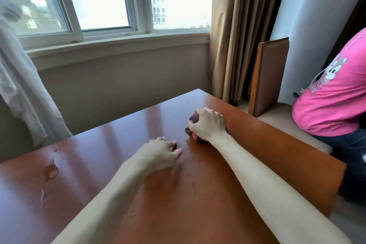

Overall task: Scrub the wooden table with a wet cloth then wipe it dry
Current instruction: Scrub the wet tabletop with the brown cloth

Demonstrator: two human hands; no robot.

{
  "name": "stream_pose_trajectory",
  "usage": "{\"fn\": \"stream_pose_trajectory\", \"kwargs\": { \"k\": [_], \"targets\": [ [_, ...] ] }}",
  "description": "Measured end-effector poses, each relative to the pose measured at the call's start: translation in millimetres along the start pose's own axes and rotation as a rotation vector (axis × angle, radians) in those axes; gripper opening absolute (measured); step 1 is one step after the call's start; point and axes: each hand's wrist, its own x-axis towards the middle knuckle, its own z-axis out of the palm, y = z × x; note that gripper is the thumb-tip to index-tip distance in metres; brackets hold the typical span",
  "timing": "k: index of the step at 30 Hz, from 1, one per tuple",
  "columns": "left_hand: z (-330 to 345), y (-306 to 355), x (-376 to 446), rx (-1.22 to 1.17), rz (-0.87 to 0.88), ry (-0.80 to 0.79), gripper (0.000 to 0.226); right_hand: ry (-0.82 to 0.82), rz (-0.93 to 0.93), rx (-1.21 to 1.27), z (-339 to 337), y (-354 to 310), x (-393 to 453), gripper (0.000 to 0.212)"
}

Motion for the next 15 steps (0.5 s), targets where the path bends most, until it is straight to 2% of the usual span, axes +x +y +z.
{"fn": "stream_pose_trajectory", "kwargs": {
  "k": [2,5,8,11,15],
  "targets": [
    [-19,-21,-3,-0.087,-0.008,0.050,0.057,-0.034,-0.083,0.015,-12,-20,-50,0.024],
    [-22,-61,-23,0.016,-0.054,0.187,0.057,-0.079,-0.217,0.044,-30,-54,-117,0.027],
    [-6,-87,-51,0.060,-0.145,0.163,0.059,-0.116,-0.369,0.101,-34,-100,-162,0.029],
    [7,-107,-72,0.080,-0.226,0.179,0.061,-0.136,-0.488,0.143,-23,-137,-175,0.028],
    [14,-135,-84,0.092,-0.276,0.198,0.059,-0.179,-0.429,0.172,-3,-160,-137,0.026]
  ]
}}
